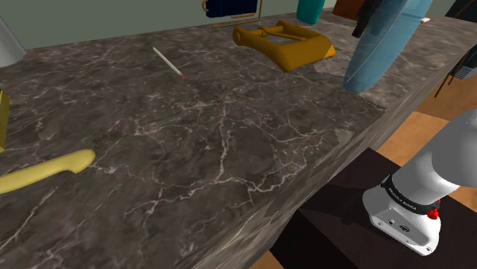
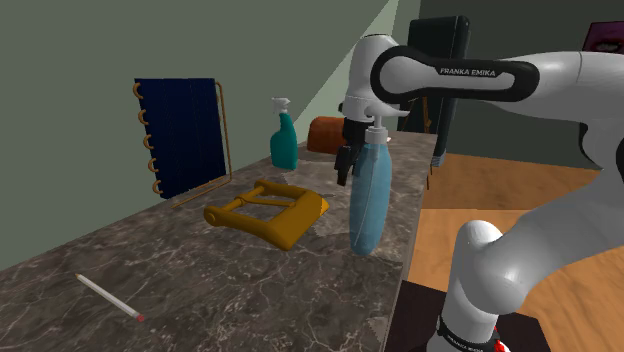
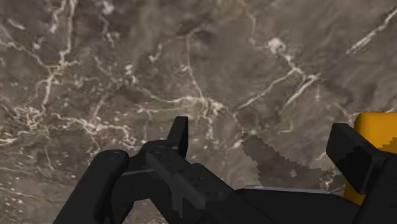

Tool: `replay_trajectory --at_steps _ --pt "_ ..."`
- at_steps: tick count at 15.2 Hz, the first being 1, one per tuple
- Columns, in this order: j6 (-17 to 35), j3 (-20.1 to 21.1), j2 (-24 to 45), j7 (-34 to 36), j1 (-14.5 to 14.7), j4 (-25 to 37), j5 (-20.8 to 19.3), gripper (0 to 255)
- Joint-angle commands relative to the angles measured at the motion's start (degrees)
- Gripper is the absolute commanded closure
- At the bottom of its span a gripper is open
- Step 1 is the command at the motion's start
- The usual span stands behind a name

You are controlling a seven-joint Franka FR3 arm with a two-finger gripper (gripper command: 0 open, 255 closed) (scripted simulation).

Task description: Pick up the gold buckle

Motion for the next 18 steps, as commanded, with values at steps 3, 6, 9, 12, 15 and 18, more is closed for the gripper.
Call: replay_trajectory --at_steps 3,6,9,12,15,18 --pt "0.05 1.76 3.50 1.67 0.95 2.75 1.13 0" --pt "-0.12 4.28 8.93 4.12 2.20 7.34 2.53 0" --pt "-0.59 6.67 14.56 6.53 3.28 12.49 3.59 0" --pt "-1.42 8.95 20.42 8.95 4.24 18.23 4.26 0" --pt "-2.63 11.15 26.54 11.42 5.18 24.65 4.53 0" --pt "-4.30 13.21 33.00 13.99 6.22 31.84 4.35 0"
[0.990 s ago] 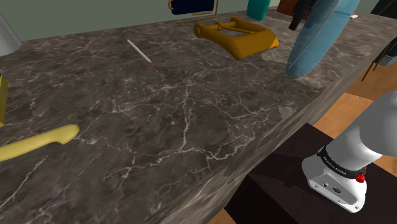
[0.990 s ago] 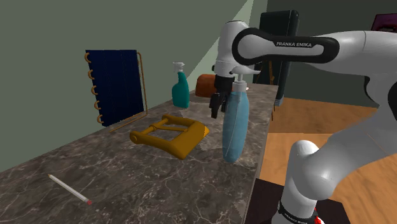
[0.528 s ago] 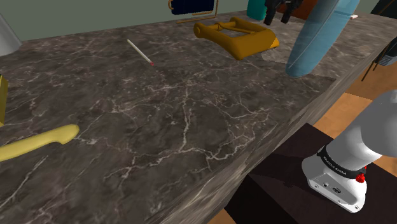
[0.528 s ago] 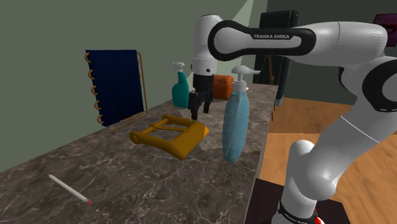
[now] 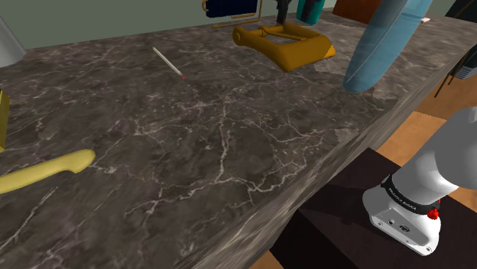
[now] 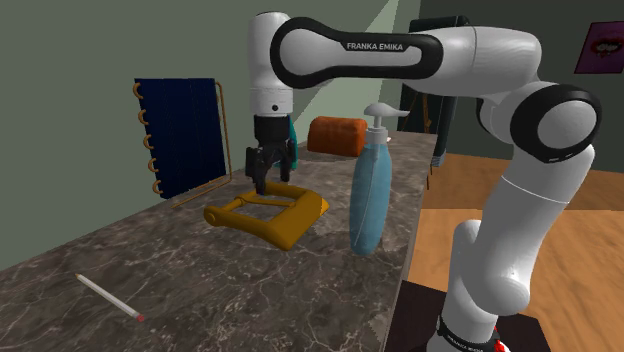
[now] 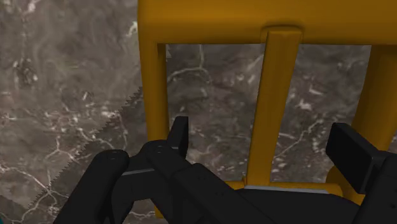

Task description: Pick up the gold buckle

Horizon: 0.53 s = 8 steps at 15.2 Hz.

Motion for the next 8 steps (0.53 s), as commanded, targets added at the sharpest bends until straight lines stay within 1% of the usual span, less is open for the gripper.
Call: replay_trajectory --at_steps 1,8 --pt "-0.95 0.98 3.23 1.26 0.53 3.69 -0.14 0" --pt "4.60 0.98 1.93 0.86 0.59 -3.16 0.08 0"
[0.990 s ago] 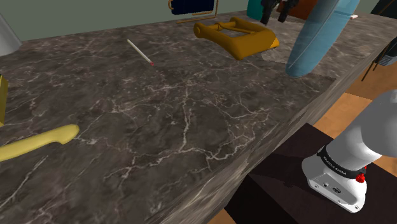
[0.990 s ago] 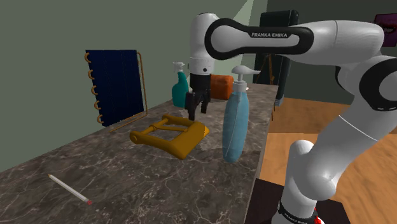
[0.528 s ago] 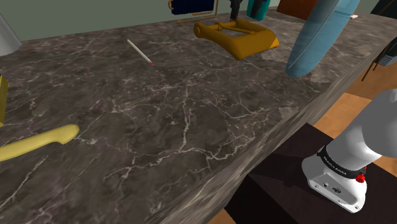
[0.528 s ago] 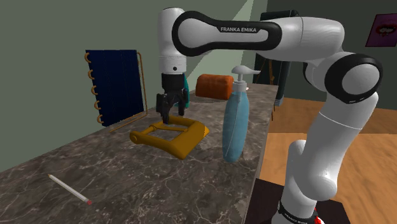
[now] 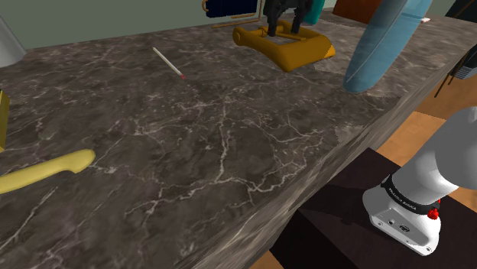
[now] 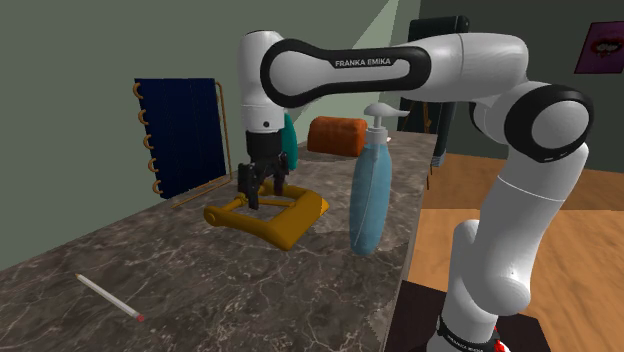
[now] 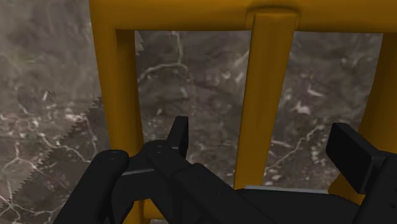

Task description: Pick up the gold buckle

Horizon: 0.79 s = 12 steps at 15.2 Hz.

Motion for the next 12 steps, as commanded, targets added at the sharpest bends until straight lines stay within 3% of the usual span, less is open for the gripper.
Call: replay_trajectory --at_steps 1,2,3,12 --pt "1.22 0.04 -0.05 -0.03 0.03 -1.24 0.02 0" --pt "1.22 0.05 -0.04 -0.03 0.03 -1.23 0.02 0" --pt "1.16 0.01 -0.21 -0.07 0.01 -1.34 0.04 255" --pt "1.22 0.05 -0.04 -0.03 0.02 -1.23 0.02 255"
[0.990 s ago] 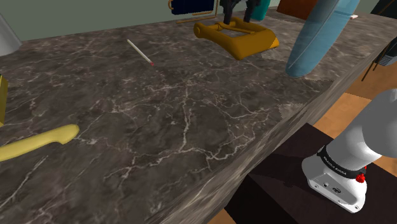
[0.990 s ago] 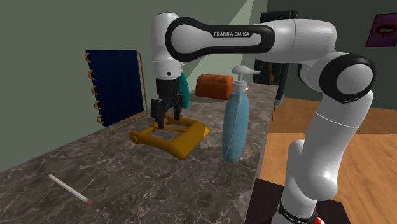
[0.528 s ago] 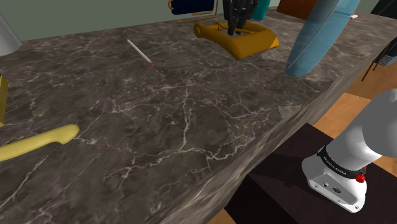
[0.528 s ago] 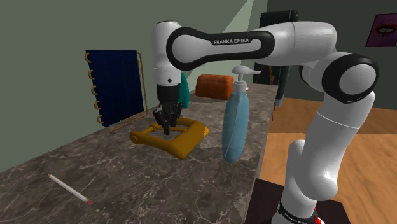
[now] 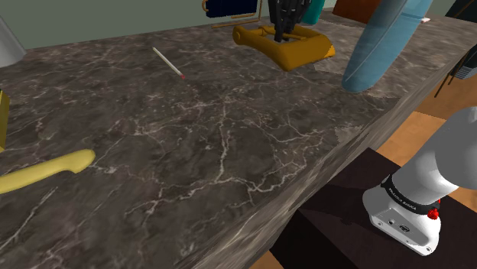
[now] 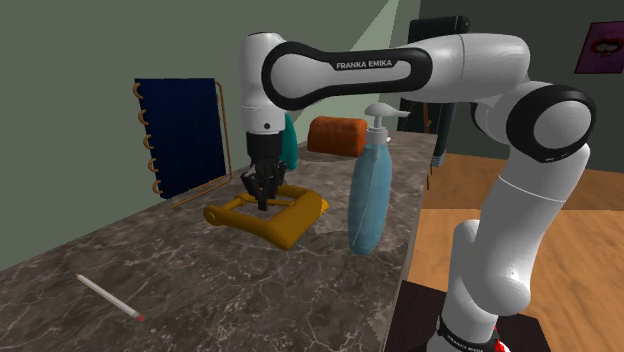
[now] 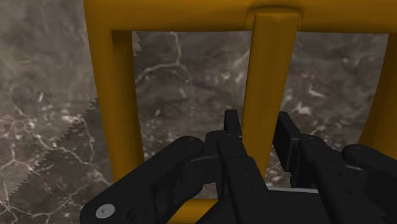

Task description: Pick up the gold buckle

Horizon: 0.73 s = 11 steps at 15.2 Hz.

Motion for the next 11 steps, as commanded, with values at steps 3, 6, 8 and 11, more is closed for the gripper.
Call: replay_trajectory --at_steps 3,6,8,11 --pt "-2.24 0.06 0.88 0.19 -0.01 2.64 -0.25 255" --pt "-4.63 0.05 1.45 0.36 -0.03 5.59 -0.34 255" --pt "-6.23 0.05 1.91 0.49 -0.04 7.65 -0.41 255" --pt "-8.68 0.07 2.70 0.70 -0.05 10.89 -0.53 255"
